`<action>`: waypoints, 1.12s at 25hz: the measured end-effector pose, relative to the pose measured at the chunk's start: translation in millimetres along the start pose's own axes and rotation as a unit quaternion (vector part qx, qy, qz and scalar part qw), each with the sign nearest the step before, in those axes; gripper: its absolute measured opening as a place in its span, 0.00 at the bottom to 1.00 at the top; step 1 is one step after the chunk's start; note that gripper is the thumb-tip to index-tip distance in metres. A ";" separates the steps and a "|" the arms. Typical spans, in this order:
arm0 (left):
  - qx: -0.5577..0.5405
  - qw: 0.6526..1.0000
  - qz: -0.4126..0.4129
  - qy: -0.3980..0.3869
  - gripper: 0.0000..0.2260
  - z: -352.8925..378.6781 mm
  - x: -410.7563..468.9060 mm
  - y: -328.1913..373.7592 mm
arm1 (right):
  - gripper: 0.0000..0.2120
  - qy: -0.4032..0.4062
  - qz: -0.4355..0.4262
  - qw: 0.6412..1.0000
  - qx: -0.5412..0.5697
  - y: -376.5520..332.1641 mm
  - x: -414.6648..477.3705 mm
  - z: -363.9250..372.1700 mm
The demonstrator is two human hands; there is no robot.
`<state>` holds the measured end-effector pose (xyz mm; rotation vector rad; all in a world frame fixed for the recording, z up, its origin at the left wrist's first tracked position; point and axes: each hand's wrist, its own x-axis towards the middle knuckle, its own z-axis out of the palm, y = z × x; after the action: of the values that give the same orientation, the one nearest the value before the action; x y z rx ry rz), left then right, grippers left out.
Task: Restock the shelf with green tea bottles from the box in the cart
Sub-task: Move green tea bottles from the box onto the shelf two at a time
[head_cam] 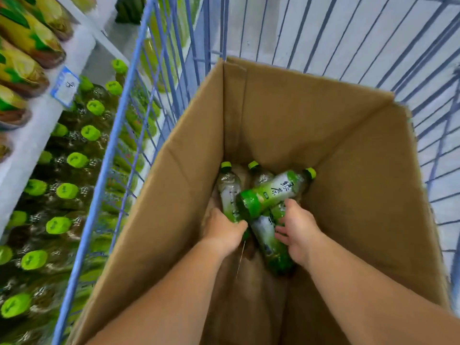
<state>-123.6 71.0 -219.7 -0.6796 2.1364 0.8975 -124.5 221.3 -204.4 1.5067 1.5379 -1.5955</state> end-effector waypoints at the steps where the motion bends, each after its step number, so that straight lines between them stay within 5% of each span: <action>1: 0.017 1.000 -0.002 0.012 0.27 4.5 11.2 -1.0 | 0.23 0.004 0.007 0.999 0.031 -5.1 9.3 4.5; 7: -0.004 0.999 0.031 0.025 0.27 19.2 49.5 -9.7 | 0.34 -0.001 0.017 0.998 0.060 -28.2 45.4 19.2; 14: -0.099 0.995 0.001 -0.004 0.17 24.6 71.3 -16.4 | 0.33 0.002 -0.003 0.998 0.062 -29.4 68.3 22.8; 21: 0.123 0.991 -0.040 0.023 0.43 21.5 57.3 -31.7 | 0.30 0.028 -0.033 0.999 -0.011 -18.4 61.6 12.2; 28: -0.055 0.997 -0.048 0.030 0.27 30.6 56.4 -38.0 | 0.22 0.059 -0.113 0.972 -0.196 -13.5 51.0 4.0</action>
<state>-119.7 60.2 -293.4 -0.8684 2.0996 0.9596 -152.9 239.1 -245.3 1.2597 2.0134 -1.2306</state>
